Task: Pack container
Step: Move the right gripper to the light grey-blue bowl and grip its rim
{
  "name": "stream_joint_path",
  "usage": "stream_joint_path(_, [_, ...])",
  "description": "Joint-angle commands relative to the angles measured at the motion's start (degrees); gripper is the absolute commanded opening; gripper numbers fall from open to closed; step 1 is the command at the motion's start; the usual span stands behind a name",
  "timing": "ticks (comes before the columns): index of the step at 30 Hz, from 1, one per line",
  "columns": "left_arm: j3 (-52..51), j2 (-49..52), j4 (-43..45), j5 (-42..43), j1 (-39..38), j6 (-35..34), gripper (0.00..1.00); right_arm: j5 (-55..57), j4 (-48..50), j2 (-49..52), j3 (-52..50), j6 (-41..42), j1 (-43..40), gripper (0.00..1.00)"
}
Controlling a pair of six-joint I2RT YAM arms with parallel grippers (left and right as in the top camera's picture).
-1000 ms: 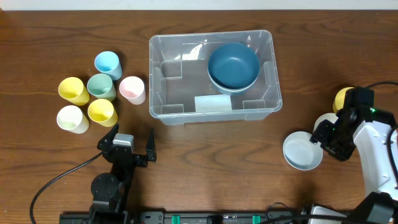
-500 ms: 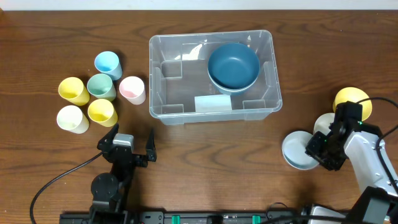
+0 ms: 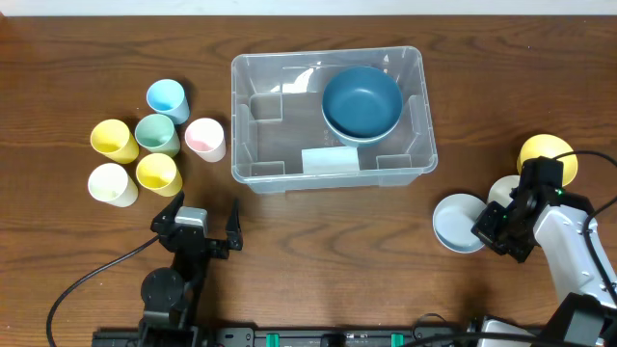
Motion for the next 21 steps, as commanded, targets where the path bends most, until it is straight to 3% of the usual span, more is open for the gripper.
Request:
stream_joint_path(1, [-0.94, -0.35, -2.08, 0.42, 0.31, 0.13, 0.98, 1.2, 0.33, -0.13, -0.35, -0.76, -0.42, 0.01])
stream_joint_path(7, [-0.94, -0.35, -2.08, 0.42, 0.31, 0.13, 0.98, -2.23, -1.86, -1.86, 3.54, -5.77, -0.42, 0.01])
stream_joint_path(21, [-0.94, -0.35, -2.08, 0.42, 0.31, 0.13, 0.98, -1.29, -16.81, -12.07, 25.75, -8.74, -0.42, 0.01])
